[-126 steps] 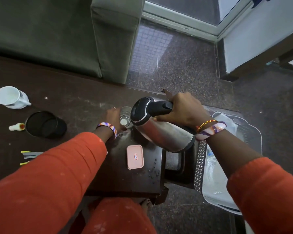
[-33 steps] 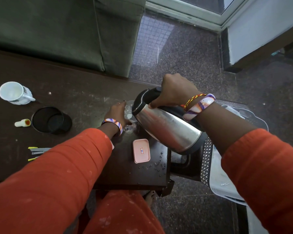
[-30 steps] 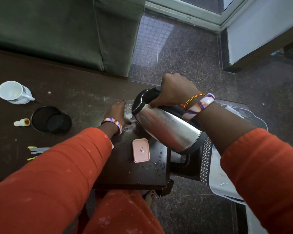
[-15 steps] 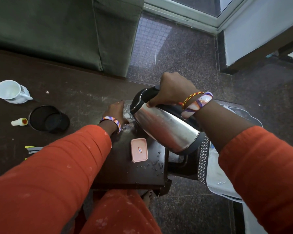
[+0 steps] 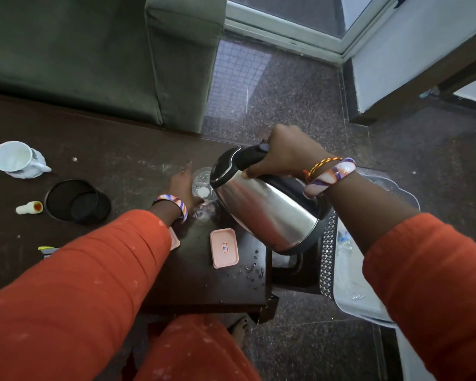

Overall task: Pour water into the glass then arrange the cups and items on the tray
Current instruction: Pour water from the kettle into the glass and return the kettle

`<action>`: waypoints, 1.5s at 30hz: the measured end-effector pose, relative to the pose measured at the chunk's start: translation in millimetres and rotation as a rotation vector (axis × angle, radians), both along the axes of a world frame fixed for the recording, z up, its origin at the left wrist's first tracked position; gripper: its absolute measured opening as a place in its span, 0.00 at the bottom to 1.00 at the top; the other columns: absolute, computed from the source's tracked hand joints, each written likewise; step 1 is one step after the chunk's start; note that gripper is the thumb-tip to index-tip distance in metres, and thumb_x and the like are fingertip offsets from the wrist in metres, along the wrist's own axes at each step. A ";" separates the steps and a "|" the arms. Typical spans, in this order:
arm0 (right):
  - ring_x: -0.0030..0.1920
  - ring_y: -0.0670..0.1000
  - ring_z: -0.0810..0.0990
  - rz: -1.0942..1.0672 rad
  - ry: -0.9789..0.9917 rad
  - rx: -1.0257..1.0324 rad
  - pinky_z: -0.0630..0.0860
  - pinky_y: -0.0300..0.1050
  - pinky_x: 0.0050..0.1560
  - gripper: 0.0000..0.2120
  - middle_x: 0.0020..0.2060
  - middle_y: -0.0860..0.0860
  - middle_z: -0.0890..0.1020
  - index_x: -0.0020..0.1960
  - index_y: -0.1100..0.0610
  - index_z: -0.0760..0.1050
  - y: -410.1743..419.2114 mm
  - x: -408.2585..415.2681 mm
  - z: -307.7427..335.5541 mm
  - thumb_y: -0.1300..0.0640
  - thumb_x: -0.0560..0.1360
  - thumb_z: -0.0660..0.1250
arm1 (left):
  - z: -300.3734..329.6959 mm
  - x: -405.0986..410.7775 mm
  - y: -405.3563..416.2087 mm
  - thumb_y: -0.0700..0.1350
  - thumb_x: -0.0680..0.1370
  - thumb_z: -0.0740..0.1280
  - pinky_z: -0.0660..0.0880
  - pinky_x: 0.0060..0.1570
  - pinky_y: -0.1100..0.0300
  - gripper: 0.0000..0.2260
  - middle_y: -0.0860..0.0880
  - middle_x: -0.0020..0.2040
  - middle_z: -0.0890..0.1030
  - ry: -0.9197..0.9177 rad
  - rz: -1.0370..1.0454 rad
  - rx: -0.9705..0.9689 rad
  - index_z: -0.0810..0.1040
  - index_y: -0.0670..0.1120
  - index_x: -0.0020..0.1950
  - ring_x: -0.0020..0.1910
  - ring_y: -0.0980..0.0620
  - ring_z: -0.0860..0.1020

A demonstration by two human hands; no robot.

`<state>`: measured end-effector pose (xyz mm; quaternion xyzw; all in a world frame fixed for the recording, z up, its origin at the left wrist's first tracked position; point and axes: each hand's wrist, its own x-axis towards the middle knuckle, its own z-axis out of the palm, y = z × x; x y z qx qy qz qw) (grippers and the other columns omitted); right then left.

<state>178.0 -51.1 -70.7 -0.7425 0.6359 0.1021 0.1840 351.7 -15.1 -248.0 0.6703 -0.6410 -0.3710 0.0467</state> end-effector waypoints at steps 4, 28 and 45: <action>0.25 0.47 0.66 -0.069 -0.075 0.011 0.60 0.42 0.24 0.27 0.22 0.50 0.67 0.24 0.57 0.64 11.3 -22.1 5.1 0.39 0.58 0.76 | 8.7 10.6 7.7 0.38 0.72 0.69 0.64 0.65 0.50 0.33 0.31 0.66 0.71 -0.015 0.039 -0.056 0.58 0.34 0.73 0.67 0.35 0.69; 0.20 0.45 0.70 -0.487 -0.917 -0.372 0.72 0.39 0.25 0.12 0.16 0.46 0.72 0.25 0.54 0.75 171.6 -216.9 66.3 0.54 0.61 0.76 | 119.5 -129.9 74.4 0.37 0.72 0.68 0.76 0.55 0.54 0.09 0.39 0.48 0.84 0.236 -0.087 -0.283 0.81 0.38 0.51 0.49 0.42 0.82; 0.17 0.47 0.68 -0.677 -1.008 -0.574 0.65 0.36 0.22 0.51 0.22 0.57 0.74 0.28 0.74 0.70 238.5 -355.5 26.2 0.20 0.56 0.57 | 144.5 -286.9 110.4 0.37 0.74 0.67 0.72 0.62 0.56 0.22 0.40 0.61 0.79 0.074 -0.425 0.086 0.71 0.42 0.68 0.61 0.43 0.77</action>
